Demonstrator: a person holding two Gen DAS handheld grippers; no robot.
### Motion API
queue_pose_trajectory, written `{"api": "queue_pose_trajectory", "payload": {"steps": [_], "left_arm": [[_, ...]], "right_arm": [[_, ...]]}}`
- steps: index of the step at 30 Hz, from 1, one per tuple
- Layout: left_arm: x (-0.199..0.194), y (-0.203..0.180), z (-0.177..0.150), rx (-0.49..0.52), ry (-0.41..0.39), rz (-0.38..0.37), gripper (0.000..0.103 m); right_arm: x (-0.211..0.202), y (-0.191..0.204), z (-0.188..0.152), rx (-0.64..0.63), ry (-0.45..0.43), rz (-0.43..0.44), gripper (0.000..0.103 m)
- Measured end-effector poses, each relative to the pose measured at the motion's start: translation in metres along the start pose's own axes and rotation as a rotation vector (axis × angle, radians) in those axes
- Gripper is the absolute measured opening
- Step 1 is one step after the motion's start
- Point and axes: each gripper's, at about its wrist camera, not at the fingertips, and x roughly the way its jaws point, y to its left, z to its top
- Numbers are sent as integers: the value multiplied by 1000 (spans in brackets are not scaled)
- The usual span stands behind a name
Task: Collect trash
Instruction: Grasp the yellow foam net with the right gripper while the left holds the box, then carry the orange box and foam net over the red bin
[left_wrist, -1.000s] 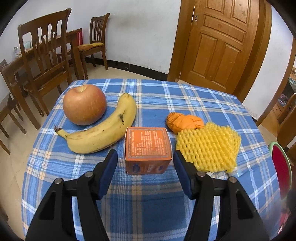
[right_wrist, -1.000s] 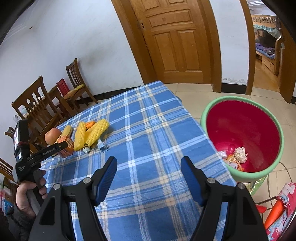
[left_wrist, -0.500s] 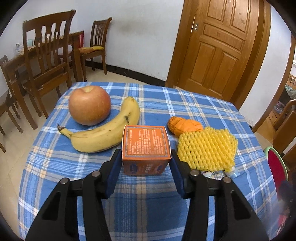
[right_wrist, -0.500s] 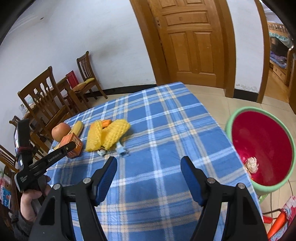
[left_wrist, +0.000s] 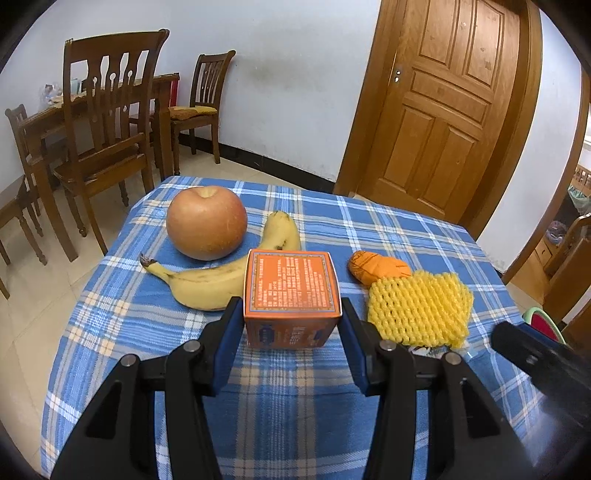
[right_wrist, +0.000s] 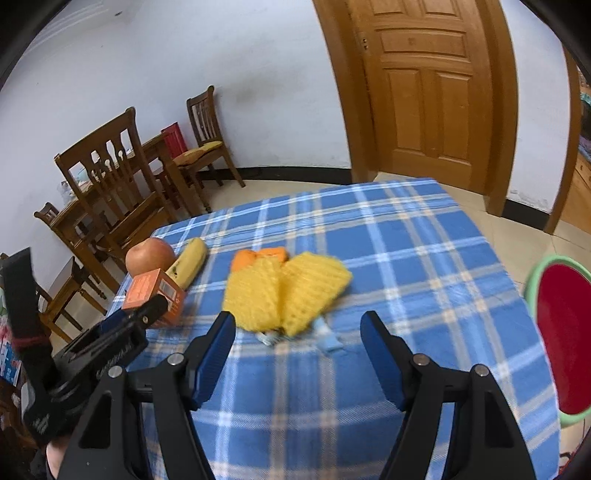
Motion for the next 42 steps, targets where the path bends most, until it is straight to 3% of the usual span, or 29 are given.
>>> {"api": "queue_pose_trajectory", "payload": {"steps": [11, 14, 16, 18, 26, 42], "left_arm": [[-2, 6, -2, -23, 5, -9, 51], [-3, 6, -2, -16, 3, -5, 51], [-3, 6, -2, -15, 1, -3, 51], [-3, 5, -2, -15, 2, -3, 51], [-4, 4, -2, -12, 0, 5, 51], [-39, -19, -5, 31, -20, -20, 51]], "right_arm": [[43, 20, 8, 1, 38, 33, 52], [50, 20, 9, 17, 59, 61, 38], [50, 21, 8, 6, 66, 77, 19], [47, 24, 6, -12, 57, 80, 13], [20, 26, 5, -43, -15, 82, 12], [-42, -13, -2, 73, -125, 104, 12]]}}
